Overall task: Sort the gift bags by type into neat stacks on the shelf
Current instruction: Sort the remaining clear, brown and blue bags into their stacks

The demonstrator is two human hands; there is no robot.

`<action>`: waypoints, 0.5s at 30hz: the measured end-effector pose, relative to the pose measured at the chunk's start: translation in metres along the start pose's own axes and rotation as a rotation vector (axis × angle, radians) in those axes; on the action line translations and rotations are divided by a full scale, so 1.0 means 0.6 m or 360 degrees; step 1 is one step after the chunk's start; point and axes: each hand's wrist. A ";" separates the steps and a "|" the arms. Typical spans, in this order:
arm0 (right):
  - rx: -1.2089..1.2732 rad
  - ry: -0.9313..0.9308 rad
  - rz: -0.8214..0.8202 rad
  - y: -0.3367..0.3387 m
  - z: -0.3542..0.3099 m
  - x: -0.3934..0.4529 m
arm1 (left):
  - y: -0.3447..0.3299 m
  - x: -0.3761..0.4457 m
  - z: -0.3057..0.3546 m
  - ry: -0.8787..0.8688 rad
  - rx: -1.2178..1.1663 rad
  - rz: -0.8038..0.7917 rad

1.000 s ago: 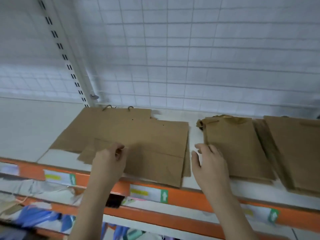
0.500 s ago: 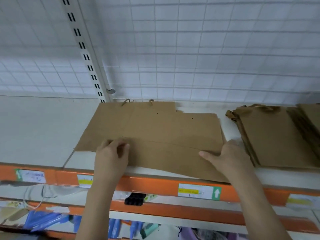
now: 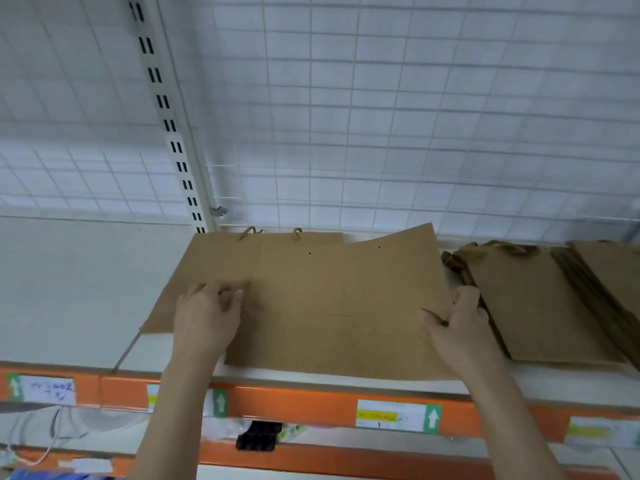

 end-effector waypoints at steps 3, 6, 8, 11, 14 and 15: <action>0.0058 0.0064 0.0028 -0.007 0.002 -0.004 | 0.009 0.047 -0.022 0.0263 0.0206 -0.0194; 0.0152 0.0054 0.0053 -0.015 0.003 -0.006 | 0.023 0.072 -0.046 0.0561 0.0278 -0.0379; 0.0187 0.0070 0.0085 -0.020 0.002 -0.008 | 0.027 0.073 -0.053 0.0647 0.0293 -0.0413; 0.0233 0.0091 0.0097 -0.022 0.001 -0.009 | 0.028 0.065 -0.043 0.0653 0.0332 -0.0319; 0.0305 0.0137 0.0101 -0.019 -0.003 -0.012 | 0.031 0.050 -0.023 0.0649 0.0240 -0.0085; 0.0319 0.0160 0.0109 -0.017 -0.005 -0.014 | 0.032 0.044 -0.019 0.0629 0.0208 0.0016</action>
Point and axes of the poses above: each hand's wrist, its own x-axis towards the middle knuckle, its own y-axis out of the back of the hand, z = x × y, and after that the axes turned 10 degrees about -z, right-handed
